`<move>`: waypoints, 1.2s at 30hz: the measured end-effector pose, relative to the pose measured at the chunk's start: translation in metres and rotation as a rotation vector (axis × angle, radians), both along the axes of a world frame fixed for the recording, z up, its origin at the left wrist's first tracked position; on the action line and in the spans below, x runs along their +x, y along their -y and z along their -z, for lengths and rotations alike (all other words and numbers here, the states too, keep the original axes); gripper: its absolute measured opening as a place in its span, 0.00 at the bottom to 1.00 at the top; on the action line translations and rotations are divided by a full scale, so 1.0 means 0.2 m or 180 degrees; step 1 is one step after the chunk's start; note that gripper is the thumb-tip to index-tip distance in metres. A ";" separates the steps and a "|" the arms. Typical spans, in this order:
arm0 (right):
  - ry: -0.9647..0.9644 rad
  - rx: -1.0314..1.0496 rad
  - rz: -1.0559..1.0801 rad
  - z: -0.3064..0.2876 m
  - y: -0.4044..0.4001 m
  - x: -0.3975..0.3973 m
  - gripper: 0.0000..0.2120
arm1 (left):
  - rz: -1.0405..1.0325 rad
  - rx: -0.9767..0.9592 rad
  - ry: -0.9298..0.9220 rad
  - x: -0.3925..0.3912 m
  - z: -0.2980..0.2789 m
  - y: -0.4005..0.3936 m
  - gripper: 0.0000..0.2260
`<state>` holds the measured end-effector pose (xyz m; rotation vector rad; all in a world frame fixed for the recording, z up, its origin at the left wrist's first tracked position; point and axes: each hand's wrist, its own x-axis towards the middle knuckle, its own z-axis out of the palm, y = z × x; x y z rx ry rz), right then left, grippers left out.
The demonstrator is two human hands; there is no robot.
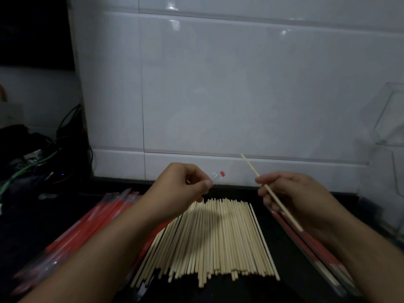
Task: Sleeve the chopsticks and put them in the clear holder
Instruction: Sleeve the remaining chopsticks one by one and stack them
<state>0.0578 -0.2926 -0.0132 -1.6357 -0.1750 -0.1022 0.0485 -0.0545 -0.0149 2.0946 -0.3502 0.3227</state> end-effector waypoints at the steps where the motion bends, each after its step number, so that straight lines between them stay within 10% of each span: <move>1: 0.0098 0.0401 -0.0066 -0.01 0.00 0.00 0.15 | 0.0004 0.0020 0.0004 0.00 0.00 0.00 0.04; 36: 0.0892 0.1275 0.0850 0.03 -0.05 0.02 0.13 | 0.0217 0.0152 -0.0105 0.00 0.01 0.01 0.04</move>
